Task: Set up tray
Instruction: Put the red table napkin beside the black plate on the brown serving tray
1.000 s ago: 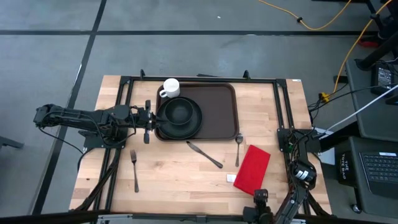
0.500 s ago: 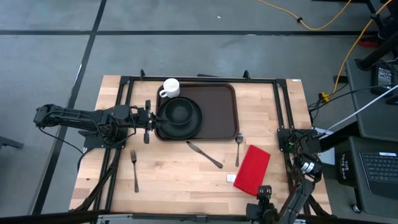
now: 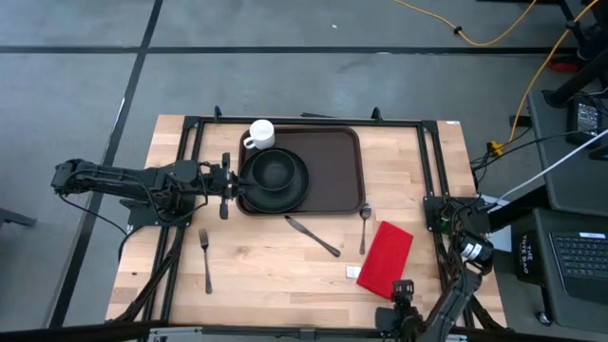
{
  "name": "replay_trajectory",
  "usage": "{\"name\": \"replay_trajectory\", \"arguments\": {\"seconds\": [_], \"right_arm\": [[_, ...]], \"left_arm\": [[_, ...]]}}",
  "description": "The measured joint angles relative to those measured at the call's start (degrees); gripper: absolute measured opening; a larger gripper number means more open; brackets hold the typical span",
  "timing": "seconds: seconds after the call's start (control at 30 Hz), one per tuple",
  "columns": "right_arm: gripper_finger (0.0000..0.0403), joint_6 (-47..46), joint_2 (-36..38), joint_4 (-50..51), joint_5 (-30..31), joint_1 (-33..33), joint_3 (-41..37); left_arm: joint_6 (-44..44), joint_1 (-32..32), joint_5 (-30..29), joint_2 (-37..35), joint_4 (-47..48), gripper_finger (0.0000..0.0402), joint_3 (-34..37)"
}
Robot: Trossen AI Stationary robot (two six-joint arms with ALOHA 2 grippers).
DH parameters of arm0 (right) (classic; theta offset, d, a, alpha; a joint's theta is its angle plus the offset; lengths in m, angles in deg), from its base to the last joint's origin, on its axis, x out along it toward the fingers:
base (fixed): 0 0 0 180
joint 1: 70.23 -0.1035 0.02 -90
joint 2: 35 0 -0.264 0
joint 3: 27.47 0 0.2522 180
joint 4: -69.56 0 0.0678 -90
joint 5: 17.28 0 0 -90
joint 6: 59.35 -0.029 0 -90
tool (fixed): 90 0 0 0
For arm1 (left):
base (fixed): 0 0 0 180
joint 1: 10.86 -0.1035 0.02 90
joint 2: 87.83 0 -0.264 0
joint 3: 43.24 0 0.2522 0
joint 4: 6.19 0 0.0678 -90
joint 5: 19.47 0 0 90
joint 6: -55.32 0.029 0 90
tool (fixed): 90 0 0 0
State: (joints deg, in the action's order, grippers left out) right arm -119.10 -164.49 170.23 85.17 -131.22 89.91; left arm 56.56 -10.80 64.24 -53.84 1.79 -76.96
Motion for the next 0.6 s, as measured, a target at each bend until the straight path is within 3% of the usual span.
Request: {"name": "replay_trajectory", "arguments": {"seconds": [0.27,0.6], "right_arm": [[0.0191,0.30,-0.15,-5.95,-0.81,-0.31,-4.32],[0.0191,6.22,-0.20,-5.90,0.47,-0.27,-9.22]], "left_arm": [[0.00,0.00,-0.03,0.00,0.00,0.0008,0.00],[-0.49,0.01,-0.04,0.00,-0.02,0.0008,0.00]]}}
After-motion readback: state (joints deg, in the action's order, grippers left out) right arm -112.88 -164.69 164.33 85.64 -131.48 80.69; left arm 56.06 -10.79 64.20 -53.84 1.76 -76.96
